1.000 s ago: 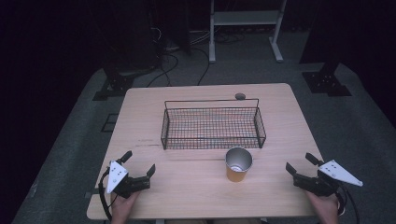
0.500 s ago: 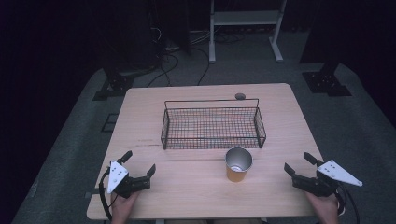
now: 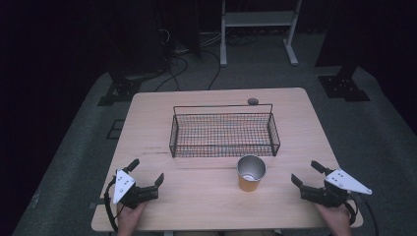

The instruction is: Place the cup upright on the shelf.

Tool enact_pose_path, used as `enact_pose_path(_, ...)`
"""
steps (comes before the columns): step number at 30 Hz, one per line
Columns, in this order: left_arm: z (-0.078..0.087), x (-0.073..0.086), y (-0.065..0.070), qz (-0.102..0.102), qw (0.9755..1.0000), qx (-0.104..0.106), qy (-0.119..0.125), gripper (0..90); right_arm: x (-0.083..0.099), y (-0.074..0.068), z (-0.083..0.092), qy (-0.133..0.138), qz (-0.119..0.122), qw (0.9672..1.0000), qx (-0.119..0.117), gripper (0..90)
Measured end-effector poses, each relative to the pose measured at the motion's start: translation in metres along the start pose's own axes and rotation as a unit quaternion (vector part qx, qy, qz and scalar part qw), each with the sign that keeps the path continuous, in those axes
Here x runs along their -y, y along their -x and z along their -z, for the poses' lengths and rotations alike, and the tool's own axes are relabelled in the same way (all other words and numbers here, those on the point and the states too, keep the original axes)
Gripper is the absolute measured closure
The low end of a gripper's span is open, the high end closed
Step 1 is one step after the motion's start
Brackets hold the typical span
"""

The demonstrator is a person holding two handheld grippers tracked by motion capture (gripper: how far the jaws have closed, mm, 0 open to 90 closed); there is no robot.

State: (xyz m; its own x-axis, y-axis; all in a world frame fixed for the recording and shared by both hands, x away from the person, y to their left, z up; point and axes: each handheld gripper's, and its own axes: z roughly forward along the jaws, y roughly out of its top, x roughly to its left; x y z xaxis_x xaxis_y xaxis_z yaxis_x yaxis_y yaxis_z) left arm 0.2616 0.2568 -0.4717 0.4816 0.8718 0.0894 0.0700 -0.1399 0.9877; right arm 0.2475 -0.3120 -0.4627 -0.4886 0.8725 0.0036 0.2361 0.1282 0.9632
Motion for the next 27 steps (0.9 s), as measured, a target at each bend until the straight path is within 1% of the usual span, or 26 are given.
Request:
enact_pose_path(4,0.0,0.0,0.0,0.0,1.0,0.0,0.0,0.0,-0.001,-0.004,-0.001,-0.001,0.004,1.0,-0.006,11.9)
enact_pose_path(8,0.0,0.0,0.0,0.0,1.0,0.0,0.0,0.0,-0.001,-0.007,-0.002,-0.002,0.001,0.9999,-0.016,11.9)
enact_pose_path(10,0.0,0.0,0.0,0.001,1.0,0.0,0.0,0.0,-0.002,-0.01,-0.003,-0.003,0.006,0.9998,-0.019,11.9)
enact_pose_path(14,0.0,0.0,0.0,0.0,1.0,0.0,0.0,0.0,-0.004,-0.014,-0.005,-0.003,0.007,0.9996,-0.027,11.7)
enact_pose_path(18,0.0,0.0,0.0,0.001,1.0,-0.001,0.0,0.0,-0.005,-0.02,-0.007,-0.006,0.016,0.9992,-0.035,11.4)
enact_pose_path(27,0.0,0.0,0.0,0.001,1.0,0.0,0.0,0.0,-0.009,-0.027,-0.011,-0.009,0.022,0.9985,-0.049,10.3)
